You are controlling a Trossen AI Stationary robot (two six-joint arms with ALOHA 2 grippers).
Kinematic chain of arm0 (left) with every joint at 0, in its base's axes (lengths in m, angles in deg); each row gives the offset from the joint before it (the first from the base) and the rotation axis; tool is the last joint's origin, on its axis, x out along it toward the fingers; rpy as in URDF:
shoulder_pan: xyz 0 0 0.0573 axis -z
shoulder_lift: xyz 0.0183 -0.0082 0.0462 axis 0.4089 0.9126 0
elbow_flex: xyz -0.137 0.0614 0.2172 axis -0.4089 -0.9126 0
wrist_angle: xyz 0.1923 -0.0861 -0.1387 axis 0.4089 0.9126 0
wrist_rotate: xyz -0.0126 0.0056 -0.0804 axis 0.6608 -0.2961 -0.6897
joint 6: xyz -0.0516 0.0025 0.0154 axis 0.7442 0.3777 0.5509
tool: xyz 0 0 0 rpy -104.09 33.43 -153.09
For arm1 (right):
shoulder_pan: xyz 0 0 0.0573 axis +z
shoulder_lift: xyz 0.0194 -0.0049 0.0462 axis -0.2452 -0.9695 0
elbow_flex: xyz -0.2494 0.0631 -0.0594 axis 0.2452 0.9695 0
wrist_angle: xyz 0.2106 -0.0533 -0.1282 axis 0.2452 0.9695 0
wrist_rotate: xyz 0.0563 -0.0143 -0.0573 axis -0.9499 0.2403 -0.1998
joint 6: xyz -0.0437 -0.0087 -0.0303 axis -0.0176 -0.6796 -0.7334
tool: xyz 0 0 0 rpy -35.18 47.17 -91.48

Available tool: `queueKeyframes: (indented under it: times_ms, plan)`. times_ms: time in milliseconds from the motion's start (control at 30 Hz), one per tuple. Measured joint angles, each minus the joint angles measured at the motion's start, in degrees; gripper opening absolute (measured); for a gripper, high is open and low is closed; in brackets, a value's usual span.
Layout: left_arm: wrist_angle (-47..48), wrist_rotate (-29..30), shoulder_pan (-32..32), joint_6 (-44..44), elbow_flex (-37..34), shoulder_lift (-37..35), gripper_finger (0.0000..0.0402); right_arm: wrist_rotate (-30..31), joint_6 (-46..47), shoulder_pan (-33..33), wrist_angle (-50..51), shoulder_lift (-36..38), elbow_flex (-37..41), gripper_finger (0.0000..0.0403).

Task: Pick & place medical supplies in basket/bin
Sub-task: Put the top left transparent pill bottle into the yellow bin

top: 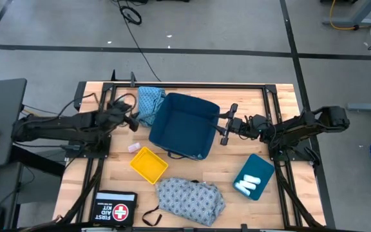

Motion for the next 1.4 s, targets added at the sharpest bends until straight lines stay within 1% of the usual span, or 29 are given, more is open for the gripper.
queueKeyframes:
  times_ms: [133, 433, 567, 733, 867, 967, 1167, 1400]
  plan:
    - [3.06, -0.73, -6.06, 1.73, 1.86, 5.36, 0.0238, 2.05, -0.49, -0.4, 0.02, -0.02, 0.0, 0.0176]
    - [3.29, -9.25, -23.85, -0.85, 2.51, 15.06, 0.0238, 2.5, -0.4, -2.01, 0.2, -0.04, 0.0, 0.0176]
    - [2.41, -11.48, -31.18, -3.14, 2.51, 18.79, 0.0238, 2.48, -0.4, -2.01, 0.22, -0.04, 0.0, 0.0176]
    - [-2.42, -16.0, -37.19, -7.68, 2.51, 23.12, 0.0238, 2.46, -0.4, -2.01, 0.22, -0.04, 0.0, 0.0176]
    - [-4.86, -15.82, -39.58, -10.34, 2.51, 26.32, 0.0238, 2.44, -0.27, -2.01, 0.22, -0.04, 0.0, 0.0176]
    - [-4.1, -14.24, -39.45, -10.52, 3.11, 28.04, 0.0238, 2.23, -0.18, -1.99, 0.3, -0.04, 0.0, 0.0176]
    - [-3.05, -9.77, -38.07, -9.33, 4.97, 32.66, 0.0238, 2.22, -0.18, -1.99, 0.67, -0.05, -0.01, 0.0176]
    - [-0.95, -3.95, -37.17, -7.56, 7.09, 39.75, 0.0238, 2.24, 0.19, -1.99, 0.7, -0.07, -0.02, 0.0176]
